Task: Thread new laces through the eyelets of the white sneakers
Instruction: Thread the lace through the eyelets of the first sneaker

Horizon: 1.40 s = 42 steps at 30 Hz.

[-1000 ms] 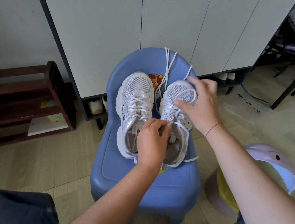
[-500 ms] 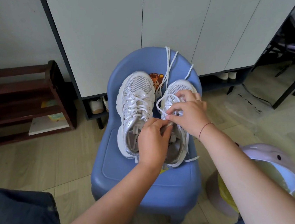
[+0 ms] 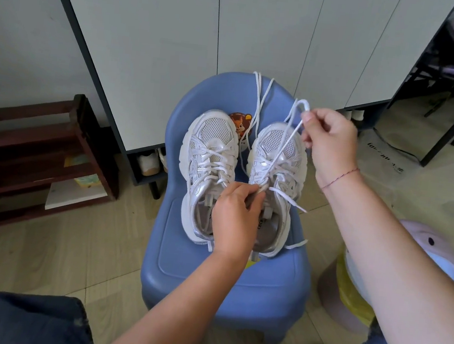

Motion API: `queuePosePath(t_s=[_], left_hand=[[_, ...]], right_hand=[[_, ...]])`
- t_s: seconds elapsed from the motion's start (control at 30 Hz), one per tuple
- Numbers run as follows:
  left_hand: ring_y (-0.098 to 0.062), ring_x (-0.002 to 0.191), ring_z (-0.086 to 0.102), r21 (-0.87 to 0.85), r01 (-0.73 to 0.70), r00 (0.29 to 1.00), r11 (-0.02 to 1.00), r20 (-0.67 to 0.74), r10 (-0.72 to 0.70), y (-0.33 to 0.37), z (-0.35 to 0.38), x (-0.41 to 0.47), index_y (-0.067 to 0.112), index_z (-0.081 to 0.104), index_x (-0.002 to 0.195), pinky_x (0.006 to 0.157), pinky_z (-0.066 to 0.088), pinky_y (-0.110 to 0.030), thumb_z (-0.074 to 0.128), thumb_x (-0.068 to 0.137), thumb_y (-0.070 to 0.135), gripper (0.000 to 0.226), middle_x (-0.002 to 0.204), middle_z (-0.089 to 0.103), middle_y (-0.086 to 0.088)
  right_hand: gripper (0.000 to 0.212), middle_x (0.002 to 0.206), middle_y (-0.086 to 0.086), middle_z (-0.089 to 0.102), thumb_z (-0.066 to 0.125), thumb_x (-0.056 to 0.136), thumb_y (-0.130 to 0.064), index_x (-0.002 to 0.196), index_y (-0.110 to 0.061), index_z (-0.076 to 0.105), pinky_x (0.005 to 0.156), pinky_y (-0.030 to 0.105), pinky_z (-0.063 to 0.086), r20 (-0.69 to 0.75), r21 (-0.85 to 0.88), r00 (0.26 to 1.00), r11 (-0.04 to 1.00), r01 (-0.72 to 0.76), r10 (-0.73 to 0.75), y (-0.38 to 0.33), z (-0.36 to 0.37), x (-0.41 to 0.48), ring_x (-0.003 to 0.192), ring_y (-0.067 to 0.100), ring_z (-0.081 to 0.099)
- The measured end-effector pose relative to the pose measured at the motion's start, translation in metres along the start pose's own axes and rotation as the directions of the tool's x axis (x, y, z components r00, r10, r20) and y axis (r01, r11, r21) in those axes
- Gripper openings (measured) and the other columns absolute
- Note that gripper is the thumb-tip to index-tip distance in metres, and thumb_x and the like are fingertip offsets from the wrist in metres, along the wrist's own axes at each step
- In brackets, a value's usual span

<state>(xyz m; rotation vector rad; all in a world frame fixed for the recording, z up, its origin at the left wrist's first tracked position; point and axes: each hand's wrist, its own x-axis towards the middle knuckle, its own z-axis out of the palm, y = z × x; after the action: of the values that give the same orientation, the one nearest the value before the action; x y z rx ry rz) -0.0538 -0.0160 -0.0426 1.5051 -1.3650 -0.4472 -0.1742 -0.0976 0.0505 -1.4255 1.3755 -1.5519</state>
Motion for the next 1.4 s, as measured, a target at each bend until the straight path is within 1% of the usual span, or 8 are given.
queuePosePath(t_s=[0.2,0.3,0.43,0.57,0.73,1.0,1.13,1.4], left_hand=[[-0.007,0.084,0.060,0.003,0.006,1.000,1.000,-0.011,-0.006,0.000,0.001,-0.001,0.012,0.072,0.103,0.078,0.049,-0.024,0.065,0.091,0.022,0.017,0.095,0.065,0.009],[-0.007,0.082,0.060,0.015,-0.006,1.000,1.000,-0.019,0.006,0.000,0.002,0.000,0.013,0.072,0.102,0.076,0.048,-0.021,0.065,0.090,0.023,0.017,0.094,0.065,0.009],[-0.008,0.079,0.060,0.029,-0.004,1.000,1.000,-0.026,0.005,0.000,0.003,0.000,0.013,0.072,0.098,0.073,0.047,-0.021,0.066,0.090,0.025,0.016,0.091,0.065,0.008],[-0.009,0.078,0.060,0.030,-0.004,1.000,1.000,-0.025,0.005,-0.001,0.003,0.000,0.013,0.073,0.097,0.072,0.048,-0.025,0.066,0.089,0.024,0.015,0.090,0.064,0.007],[-0.009,0.081,0.061,0.028,-0.014,0.999,1.000,-0.032,0.015,-0.001,0.003,0.000,0.013,0.073,0.100,0.075,0.049,-0.024,0.066,0.089,0.023,0.016,0.093,0.066,0.007],[-0.005,0.082,0.060,-0.007,-0.005,1.000,1.000,-0.027,0.005,0.000,0.000,0.000,0.012,0.072,0.102,0.077,0.047,-0.018,0.066,0.090,0.021,0.016,0.093,0.065,0.009],[-0.004,0.083,0.060,-0.002,0.000,1.000,1.000,-0.017,0.000,0.000,0.000,0.000,0.012,0.072,0.103,0.078,0.047,-0.017,0.065,0.090,0.021,0.017,0.095,0.066,0.009],[-0.005,0.084,0.060,-0.001,0.004,1.000,1.000,-0.015,-0.004,0.001,0.000,0.000,0.012,0.072,0.103,0.078,0.048,-0.019,0.065,0.090,0.021,0.017,0.095,0.066,0.009]], right_hand=[[0.031,0.057,0.000,0.049,0.062,0.088,-0.038,0.073,-0.011,0.067,0.059,0.029,0.040,0.254,-0.252,0.926,0.943,-0.216,0.280,0.024,0.000,-0.028,0.056,0.014,0.043],[0.013,0.066,0.007,0.061,0.072,0.081,-0.027,0.082,-0.014,0.073,0.068,0.029,0.046,0.339,-0.335,0.918,0.938,-0.088,0.207,0.032,0.004,-0.034,0.065,0.010,0.052],[0.011,0.063,-0.014,0.055,0.075,0.078,-0.020,0.088,-0.015,0.075,0.073,0.021,0.045,0.369,-0.442,0.921,0.895,0.055,0.125,0.033,0.013,-0.032,0.061,0.000,0.050],[0.011,0.068,-0.016,0.056,0.074,0.079,-0.027,0.087,-0.019,0.075,0.061,0.012,0.038,0.396,-0.519,0.916,0.840,0.162,0.069,0.029,0.015,-0.033,0.062,-0.004,0.049],[0.016,0.064,-0.013,0.053,0.068,0.084,-0.028,0.078,-0.014,0.073,0.062,0.024,0.039,0.370,-0.559,0.928,0.789,0.256,-0.039,0.030,0.017,-0.035,0.062,0.002,0.048],[0.019,0.062,0.000,0.058,0.065,0.087,-0.019,0.078,-0.004,0.072,0.059,0.017,0.041,0.122,-0.210,0.992,0.976,0.056,-0.031,0.025,0.011,-0.026,0.056,0.005,0.047],[0.019,0.068,0.007,0.054,0.063,0.087,-0.019,0.069,-0.024,0.069,0.062,0.021,0.039,0.016,-0.038,1.000,0.999,0.011,-0.010,0.013,0.009,-0.018,0.064,0.011,0.044],[0.011,0.044,-0.020,0.050,0.063,0.088,-0.014,0.083,-0.008,0.071,0.061,0.014,0.037,-0.099,0.190,0.992,0.980,-0.059,0.079,0.003,0.010,-0.009,0.050,-0.004,0.042]])
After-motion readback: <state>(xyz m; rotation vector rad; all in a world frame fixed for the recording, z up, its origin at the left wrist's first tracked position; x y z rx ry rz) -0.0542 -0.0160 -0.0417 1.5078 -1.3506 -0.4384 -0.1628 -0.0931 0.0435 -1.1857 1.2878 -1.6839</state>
